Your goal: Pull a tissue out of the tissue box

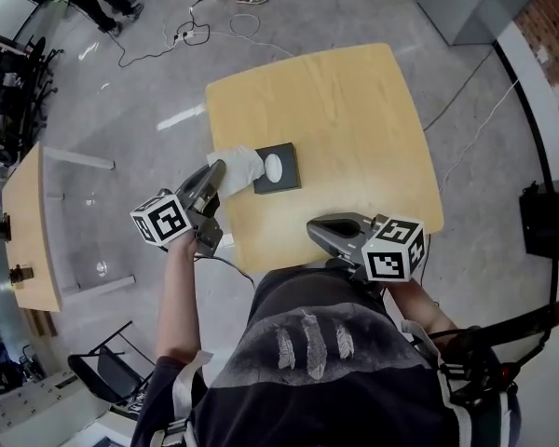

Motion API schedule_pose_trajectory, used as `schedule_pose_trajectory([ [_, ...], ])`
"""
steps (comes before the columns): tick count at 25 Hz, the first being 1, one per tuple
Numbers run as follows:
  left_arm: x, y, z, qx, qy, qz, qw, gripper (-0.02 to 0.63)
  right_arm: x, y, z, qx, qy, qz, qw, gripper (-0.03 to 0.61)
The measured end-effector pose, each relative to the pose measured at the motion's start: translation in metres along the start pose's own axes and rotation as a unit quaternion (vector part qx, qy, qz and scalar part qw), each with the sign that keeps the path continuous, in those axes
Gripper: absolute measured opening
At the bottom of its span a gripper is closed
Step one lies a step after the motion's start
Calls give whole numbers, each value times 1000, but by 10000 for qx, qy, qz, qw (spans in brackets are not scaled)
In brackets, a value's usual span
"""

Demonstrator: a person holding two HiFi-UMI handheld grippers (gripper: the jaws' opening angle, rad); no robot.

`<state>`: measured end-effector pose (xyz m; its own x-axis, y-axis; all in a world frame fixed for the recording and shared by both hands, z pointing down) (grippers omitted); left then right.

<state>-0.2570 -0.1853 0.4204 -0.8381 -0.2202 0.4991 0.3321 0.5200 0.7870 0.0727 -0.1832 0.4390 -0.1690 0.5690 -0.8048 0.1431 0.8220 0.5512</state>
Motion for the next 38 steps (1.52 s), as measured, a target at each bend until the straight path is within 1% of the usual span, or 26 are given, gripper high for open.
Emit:
schedule_pose_trajectory([
  [1, 10, 4, 6, 36, 3, 147, 9999, 2, 4, 1, -6, -6, 49, -6, 10000, -3],
  [3, 28, 21, 13, 117, 35, 614, 9980, 2, 7, 2, -14, 39, 88, -33, 9999, -3],
  [5, 42, 42, 14, 164, 59, 1102, 9938, 2, 4, 1, -17, 140, 114, -12, 9998, -3],
  [6, 48, 51, 15, 178, 35, 1261, 9919, 2, 4, 0, -20, 191, 126, 16, 9997, -3],
  [8, 62, 65, 25, 217, -87, 1396, 9899, 2, 10, -1, -31, 269, 159, 73, 9995, -3],
  [10, 80, 72, 43, 232, -187, 1418, 9895, 2, 22, 2, -50, 331, 222, 115, 9991, -3],
  [12, 95, 73, 58, 211, -173, 1408, 9897, 2, 33, 7, -69, 382, 304, 140, 9987, -3],
  [15, 110, 66, 72, 219, -73, 1303, 9912, 2, 46, 12, -92, 417, 421, 163, 9981, -3],
  [19, 119, 57, 84, 219, 74, 1136, 9933, 2, 61, 14, -118, 497, 529, 315, 9969, -3],
  [22, 119, 58, 89, 168, 181, 1050, 9942, 2, 67, 20, -125, 515, 604, 406, 9960, -3],
  [24, 118, 56, 94, 168, 157, 939, 9953, 2, 68, 24, -125, 481, 649, 379, 9960, -3],
  [26, 114, 51, 97, 183, 203, 776, 9966, 2, 67, 30, -124, 363, 723, 233, 9964, -3],
  [28, 105, 43, 95, 160, 459, 577, 9971, 2, 67, 35, -120, 183, 837, 82, 9963, -3],
  [31, 87, 34, 92, 108, 773, 180, 9968, 2, 73, 41, -113, -121, 957, 47, 9953, -2],
  [34, 68, 31, 92, 126, 949, -137, 9953, 2, 79, 44, -107, -421, 980, 12, 9943, -2],
  [38, 44, 31, 94, 108, 1116, -547, 9922, 2, 83, 44, -97, -697, 1072, -85, 9918, -2],
])
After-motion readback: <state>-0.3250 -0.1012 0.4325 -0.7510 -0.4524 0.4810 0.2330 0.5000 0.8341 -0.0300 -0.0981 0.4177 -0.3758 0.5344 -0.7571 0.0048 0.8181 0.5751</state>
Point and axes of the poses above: the fingertips, and each gripper's own axes: z backward along the fingers, x to its left, y out of its underside, the point moved 10 cm from there along z, backward along the fingers, and after that the axes turned 8 degrees about -z, right-handed, at the moved point
